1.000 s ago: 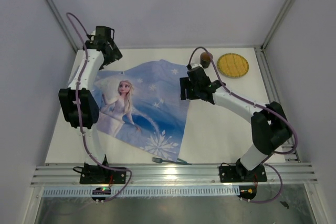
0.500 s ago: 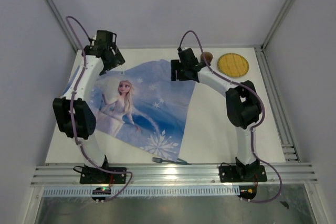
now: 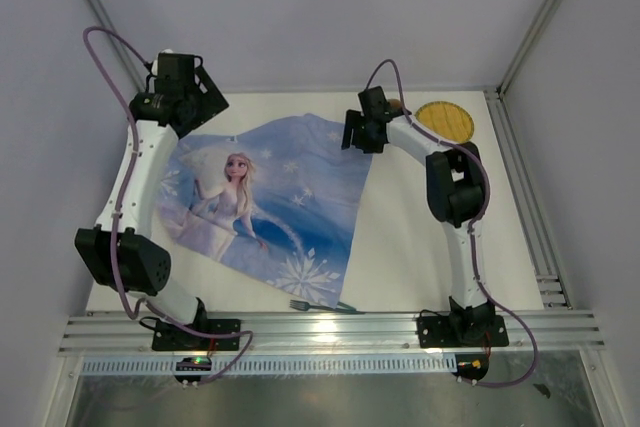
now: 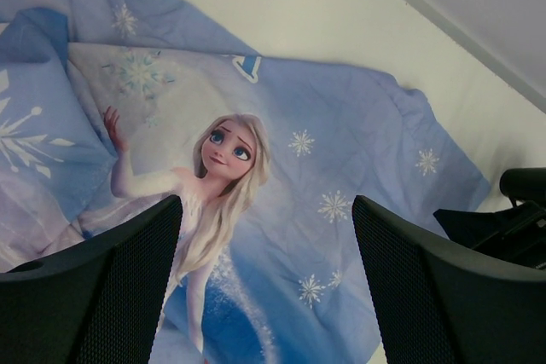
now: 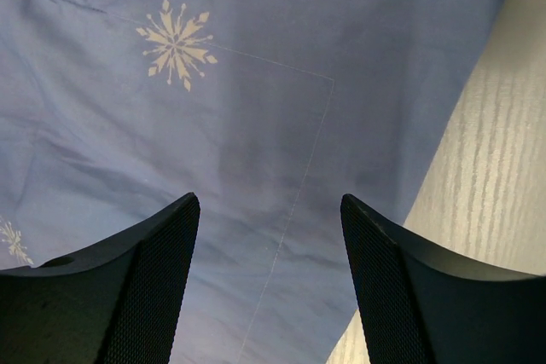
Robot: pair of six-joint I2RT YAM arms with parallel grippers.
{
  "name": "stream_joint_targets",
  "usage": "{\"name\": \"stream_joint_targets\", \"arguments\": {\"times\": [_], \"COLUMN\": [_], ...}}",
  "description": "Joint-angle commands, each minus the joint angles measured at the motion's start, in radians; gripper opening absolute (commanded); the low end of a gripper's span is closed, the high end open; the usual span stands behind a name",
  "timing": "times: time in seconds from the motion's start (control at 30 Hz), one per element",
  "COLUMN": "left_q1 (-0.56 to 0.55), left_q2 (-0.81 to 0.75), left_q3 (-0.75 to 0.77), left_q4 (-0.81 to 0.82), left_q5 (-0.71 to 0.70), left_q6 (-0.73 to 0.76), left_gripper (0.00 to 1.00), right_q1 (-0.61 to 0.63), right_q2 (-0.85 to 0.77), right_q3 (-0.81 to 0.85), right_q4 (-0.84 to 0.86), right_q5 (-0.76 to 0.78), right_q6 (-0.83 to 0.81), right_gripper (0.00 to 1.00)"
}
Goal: Set the dinner table for one person
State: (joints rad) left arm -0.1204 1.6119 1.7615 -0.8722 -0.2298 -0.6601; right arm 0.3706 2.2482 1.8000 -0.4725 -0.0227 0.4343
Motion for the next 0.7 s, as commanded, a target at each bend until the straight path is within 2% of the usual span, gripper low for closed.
{"name": "stream_joint_targets", "arguments": {"times": [0.0, 0.27, 0.67], "left_q1": [-0.001, -0.001, -0.001], "left_q2": [-0.052, -0.112, -0.198], "left_q3": [-0.014, -0.007, 0.105], "left_q4": [0.016, -0.007, -0.089], "left_q5": [0.033, 0.010, -0.055], "left_q6": [-0.027, -0.024, 0.002], "left_gripper": [0.83, 0.84, 0.84], "right_q1": [-0.001, -0.009, -0.082], "right_q2": [0.022, 0.083, 0.134], "right_q3": [0.061, 0.111, 0.193], "right_q4": [-0.020, -0.040, -0.064], "right_q5": [-0.055, -0.063, -0.071], "right_q6": [0.030, 0.012, -0.022], "right_gripper": [0.72, 0.72, 0.72]}}
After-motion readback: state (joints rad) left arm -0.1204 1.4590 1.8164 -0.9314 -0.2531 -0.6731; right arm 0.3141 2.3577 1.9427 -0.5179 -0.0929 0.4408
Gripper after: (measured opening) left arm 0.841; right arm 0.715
